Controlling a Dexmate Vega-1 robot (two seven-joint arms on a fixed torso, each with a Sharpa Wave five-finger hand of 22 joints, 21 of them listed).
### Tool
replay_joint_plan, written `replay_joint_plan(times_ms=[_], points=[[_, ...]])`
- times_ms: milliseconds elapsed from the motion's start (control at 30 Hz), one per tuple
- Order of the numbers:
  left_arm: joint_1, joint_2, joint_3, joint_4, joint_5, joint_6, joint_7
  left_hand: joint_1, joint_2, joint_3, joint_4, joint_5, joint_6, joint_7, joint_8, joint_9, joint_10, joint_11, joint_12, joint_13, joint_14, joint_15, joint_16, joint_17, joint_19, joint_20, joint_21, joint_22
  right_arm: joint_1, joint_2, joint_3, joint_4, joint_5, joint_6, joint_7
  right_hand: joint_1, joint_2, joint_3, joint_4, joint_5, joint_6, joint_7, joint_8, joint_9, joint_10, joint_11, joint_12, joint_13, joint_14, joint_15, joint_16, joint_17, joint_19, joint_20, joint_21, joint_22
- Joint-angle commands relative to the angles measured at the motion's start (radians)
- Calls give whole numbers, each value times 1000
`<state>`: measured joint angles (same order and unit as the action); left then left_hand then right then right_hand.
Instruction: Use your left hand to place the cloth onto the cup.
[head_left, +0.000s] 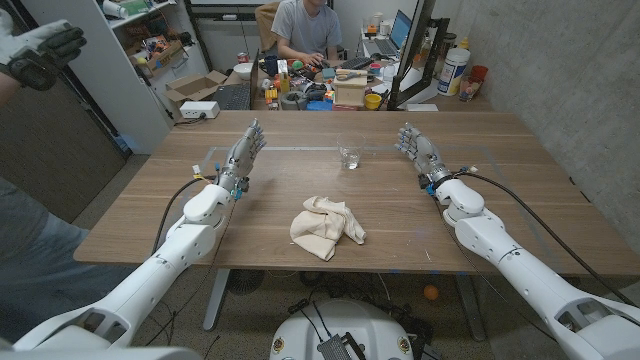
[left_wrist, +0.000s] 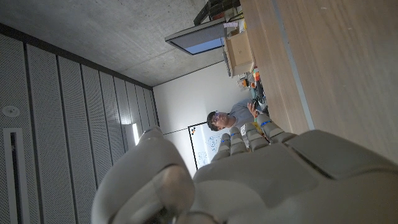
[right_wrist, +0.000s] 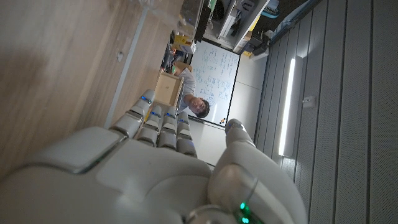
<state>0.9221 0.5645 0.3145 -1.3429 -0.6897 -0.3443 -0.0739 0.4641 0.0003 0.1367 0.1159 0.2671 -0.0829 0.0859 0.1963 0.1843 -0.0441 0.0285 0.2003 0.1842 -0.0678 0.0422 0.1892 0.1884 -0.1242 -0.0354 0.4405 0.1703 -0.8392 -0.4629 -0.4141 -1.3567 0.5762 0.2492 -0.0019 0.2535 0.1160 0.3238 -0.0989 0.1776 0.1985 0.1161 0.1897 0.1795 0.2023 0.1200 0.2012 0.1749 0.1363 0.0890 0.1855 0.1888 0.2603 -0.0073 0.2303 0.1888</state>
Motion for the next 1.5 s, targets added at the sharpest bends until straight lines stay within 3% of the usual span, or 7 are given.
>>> replay_joint_plan(times_ms=[33, 233, 667, 867, 1033, 1233, 1500], points=[[70, 53, -45, -44, -21, -15, -7, 10, 1, 7, -1, 6, 4, 9, 7, 5, -2, 1, 8, 5, -7, -1, 8, 1, -3, -5, 2, 1, 39, 81, -2, 26, -91, -27, 21, 9, 0, 7, -1, 6, 7, -1, 4, 5, 8, -2, 5, 5, 9, -3, 6, 4, 7, -1, 4, 2], [68, 47, -52, -40, -25, -25, -6, 11, 2, 6, -2, 7, 4, 9, 6, 5, -3, 0, 7, 5, -7, -1, 8, 1, -2, -5, 0, 1, 28, 102, 27, 38, -99, -21, 34, 9, 0, 7, 0, 6, 7, -3, 3, 5, 7, -2, 5, 5, 7, -2, 5, 4, 6, -1, 3, 2], [96, 91, -46, -111, 23, -18, 12, 17, 4, 6, -6, 7, 3, 7, 5, 5, -3, -2, 6, 5, -7, 0, 7, 0, 0, -5, -9, 2, -60, 70, 77, -85, -131, -34, -13, 9, -1, 8, -1, 6, 8, -8, 4, 5, 8, -3, 5, 5, 8, -4, 5, 3, 6, -1, 2, 3], [138, 142, -55, -191, 52, 0, 30, 23, 5, 6, -10, 8, 3, 6, 4, 5, -1, -1, 7, 5, -5, -1, 7, 0, 2, -5, -12, 2, -115, 48, 102, -158, -129, -46, -46, 10, -2, 8, -2, 6, 12, -10, 5, 5, 10, -5, 5, 5, 10, -5, 6, 3, 5, -1, 1, 3], [180, 210, -65, -282, 152, 13, 86, 31, 6, 8, -15, 8, 5, 6, 5, 5, 5, -3, 9, 5, 2, -1, 9, -1, 9, -4, -14, 2, -147, 37, 115, -190, -125, -43, -58, 10, -2, 8, -2, 6, 13, -11, 5, 5, 11, -7, 5, 5, 9, -6, 5, 3, 5, -1, 0, 3], [234, 288, -86, -397, 258, 32, 129, 55, 9, 14, -29, 9, 10, 5, 7, 6, 18, -8, 13, 6, 13, -2, 11, -2, 19, 2, -18, 2, -168, 20, 127, -222, -124, -48, -67, 11, -2, 8, -3, 6, 14, -14, 5, 5, 12, -6, 5, 5, 10, -6, 5, 2, 5, 0, 0, 3], [294, 343, -118, -488, 339, 37, 151, 85, 11, 22, -47, 9, 12, 2, 9, 7, 23, -13, 14, 7, 19, -4, 11, -4, 25, 9, -25, 1, -181, 13, 137, -249, -120, -55, -82, 11, -2, 8, -3, 6, 15, -14, 5, 5, 12, -8, 5, 5, 10, -7, 5, 2, 3, 0, -1, 3]])
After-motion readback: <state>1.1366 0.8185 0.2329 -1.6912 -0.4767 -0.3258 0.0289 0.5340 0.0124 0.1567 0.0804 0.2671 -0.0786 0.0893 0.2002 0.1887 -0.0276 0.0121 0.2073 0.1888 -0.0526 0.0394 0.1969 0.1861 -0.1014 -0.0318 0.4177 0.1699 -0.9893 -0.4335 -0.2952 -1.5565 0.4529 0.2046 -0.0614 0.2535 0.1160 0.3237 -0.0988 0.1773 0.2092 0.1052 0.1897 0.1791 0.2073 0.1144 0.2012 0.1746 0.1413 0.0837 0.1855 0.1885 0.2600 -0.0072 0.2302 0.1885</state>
